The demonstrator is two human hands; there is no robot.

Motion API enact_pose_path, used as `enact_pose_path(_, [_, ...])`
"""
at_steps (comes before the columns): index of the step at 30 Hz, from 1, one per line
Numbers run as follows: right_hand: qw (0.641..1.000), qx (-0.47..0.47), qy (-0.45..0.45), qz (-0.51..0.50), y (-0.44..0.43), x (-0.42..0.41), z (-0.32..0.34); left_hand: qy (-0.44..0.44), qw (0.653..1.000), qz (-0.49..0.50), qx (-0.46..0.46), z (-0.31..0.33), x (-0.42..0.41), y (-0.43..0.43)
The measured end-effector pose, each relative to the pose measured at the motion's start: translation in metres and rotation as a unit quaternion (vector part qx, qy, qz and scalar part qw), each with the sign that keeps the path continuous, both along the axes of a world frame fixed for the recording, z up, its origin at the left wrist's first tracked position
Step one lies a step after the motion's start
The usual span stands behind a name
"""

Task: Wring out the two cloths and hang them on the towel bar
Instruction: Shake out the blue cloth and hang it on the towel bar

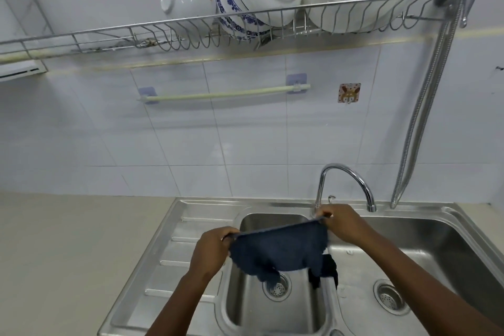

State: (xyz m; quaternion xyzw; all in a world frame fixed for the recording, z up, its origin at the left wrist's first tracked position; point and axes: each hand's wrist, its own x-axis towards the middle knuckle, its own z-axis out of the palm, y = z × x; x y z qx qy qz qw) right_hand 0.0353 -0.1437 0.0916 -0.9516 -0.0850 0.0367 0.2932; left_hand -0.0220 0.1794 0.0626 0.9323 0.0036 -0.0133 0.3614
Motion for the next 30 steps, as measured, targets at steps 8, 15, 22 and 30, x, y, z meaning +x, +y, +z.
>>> enact_pose_path(8, [0.992, -0.060, -0.105, 0.023, 0.037, 0.039, 0.057, -0.121, 0.983, 0.078, 0.112, 0.056, 0.047, 0.060])
enact_pose_path(15, [0.926, 0.374, 0.039, -0.021, 0.112, 0.105, 0.181, -0.084, 0.986, 0.097, 0.106, 0.188, 0.129, 0.119])
enact_pose_path(22, [0.869, 0.493, -0.013, -0.028, 0.160, 0.188, 0.263, -0.077, 0.916, 0.079, -0.385, 0.282, 0.216, 0.128])
enact_pose_path(30, [0.985, 0.066, -0.150, 0.056, 0.161, 0.244, 0.235, -0.099, 0.990, -0.081, 0.058, 0.254, 0.297, 0.146])
